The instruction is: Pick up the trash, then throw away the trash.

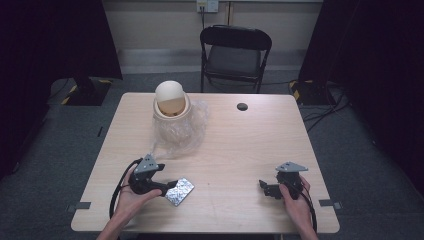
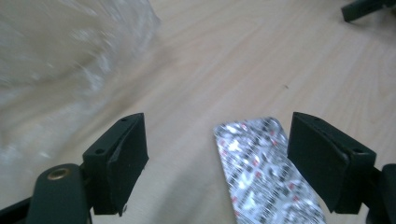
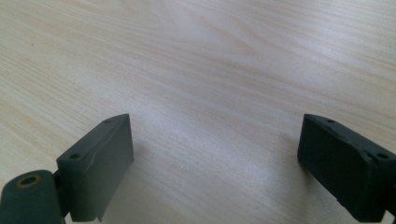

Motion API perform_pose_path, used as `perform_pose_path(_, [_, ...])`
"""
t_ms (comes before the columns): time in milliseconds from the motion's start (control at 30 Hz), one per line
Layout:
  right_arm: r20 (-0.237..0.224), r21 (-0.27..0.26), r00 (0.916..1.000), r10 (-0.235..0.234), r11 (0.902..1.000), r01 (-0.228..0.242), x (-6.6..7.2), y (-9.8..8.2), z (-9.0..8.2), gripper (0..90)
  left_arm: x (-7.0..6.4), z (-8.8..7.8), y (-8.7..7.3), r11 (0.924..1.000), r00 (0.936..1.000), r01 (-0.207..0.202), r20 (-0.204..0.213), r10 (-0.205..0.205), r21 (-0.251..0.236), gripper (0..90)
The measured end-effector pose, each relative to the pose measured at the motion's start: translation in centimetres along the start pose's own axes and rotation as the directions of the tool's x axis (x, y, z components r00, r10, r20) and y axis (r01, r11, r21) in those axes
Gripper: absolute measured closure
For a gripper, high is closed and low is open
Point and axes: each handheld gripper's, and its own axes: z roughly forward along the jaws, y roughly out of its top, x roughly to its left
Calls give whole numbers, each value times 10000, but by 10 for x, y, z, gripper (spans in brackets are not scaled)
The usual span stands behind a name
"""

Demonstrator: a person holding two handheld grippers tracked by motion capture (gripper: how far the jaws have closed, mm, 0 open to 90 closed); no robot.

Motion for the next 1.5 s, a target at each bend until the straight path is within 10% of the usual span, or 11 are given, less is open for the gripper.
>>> perform_pose_path(167, [1, 0, 10000, -1, 10000, 1, 0, 0, 0, 98, -4, 1, -4, 9983, 9977, 509, 456, -496, -268, 207])
perform_pose_path(633, [2, 2, 10000, 2, 10000, -2, 0, 0, 0, 97, -23, 28, -22, 9961, 9974, 211, 662, -268, 854, 188])
perform_pose_path(867, [-1, 8, 10000, -10, 10000, 10, 0, 0, 0, 98, -32, 26, -25, 9925, 9988, -499, 33, 499, 1112, 186])
perform_pose_path(1100, [0, 8, 10000, -15, 10000, 15, 0, 0, 0, 98, -44, 19, -32, 9932, 9993, -336, -104, 350, 1112, 169])
perform_pose_path(1500, [1, 22, 10000, 10, 10000, -10, 0, 0, 0, 98, -26, 25, -26, 9965, 9994, -83, -338, 111, 836, 324])
